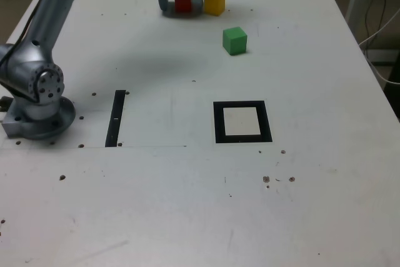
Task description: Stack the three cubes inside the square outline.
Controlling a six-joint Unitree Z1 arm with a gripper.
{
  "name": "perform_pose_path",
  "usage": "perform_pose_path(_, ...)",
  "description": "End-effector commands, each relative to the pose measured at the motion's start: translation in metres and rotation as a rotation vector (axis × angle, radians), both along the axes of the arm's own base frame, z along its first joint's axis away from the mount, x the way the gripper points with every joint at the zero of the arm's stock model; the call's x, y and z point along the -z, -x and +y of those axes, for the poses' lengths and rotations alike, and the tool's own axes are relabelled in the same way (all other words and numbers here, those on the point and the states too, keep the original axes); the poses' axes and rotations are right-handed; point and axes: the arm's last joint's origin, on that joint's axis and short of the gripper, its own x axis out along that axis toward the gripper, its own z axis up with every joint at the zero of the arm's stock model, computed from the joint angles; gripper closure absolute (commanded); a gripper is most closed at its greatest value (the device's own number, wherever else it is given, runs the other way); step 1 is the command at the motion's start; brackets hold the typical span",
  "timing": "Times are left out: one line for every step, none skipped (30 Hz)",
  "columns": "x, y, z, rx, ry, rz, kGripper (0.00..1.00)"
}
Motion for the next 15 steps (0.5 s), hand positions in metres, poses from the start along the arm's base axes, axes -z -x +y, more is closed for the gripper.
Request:
perform_pose_path(-0.0006, -0.0021, 0.0007, 0.005, 0.005, -0.013, 0.37)
perform_pose_path(-0.0014, -0.0027, 0.0008, 0.007, 0.007, -0.021, 0.4)
perform_pose_path(-0.002, -0.0034, 0.0009, 0.009, 0.009, -0.029, 0.44)
perform_pose_path(-0.0024, -0.0041, 0.001, 0.012, 0.012, -0.037, 0.47)
perform_pose_path(-0.0027, -0.0049, 0.0011, 0.014, 0.016, -0.045, 0.51)
perform_pose_path(-0.0028, -0.0056, 0.0013, 0.015, 0.019, -0.052, 0.54)
perform_pose_path(-0.0029, -0.0063, 0.0014, 0.016, 0.021, -0.058, 0.57)
perform_pose_path(-0.003, -0.0069, 0.0017, 0.016, 0.022, -0.063, 0.6)
perform_pose_path(-0.0031, -0.0073, 0.0019, 0.016, 0.023, -0.066, 0.62)
perform_pose_path(-0.0031, -0.0076, 0.0021, 0.016, 0.023, -0.069, 0.63)
perform_pose_path(-0.0029, -0.0079, 0.0023, 0.015, 0.025, -0.071, 0.63)
perform_pose_path(-0.0027, -0.0082, 0.0024, 0.014, 0.027, -0.072, 0.64)
perform_pose_path(-0.0023, -0.0085, 0.0025, 0.013, 0.03, -0.073, 0.65)
perform_pose_path(-0.0019, -0.0087, 0.0026, 0.01, 0.034, -0.075, 0.67)
perform_pose_path(-0.0015, -0.0089, 0.0026, 0.008, 0.037, -0.076, 0.68)
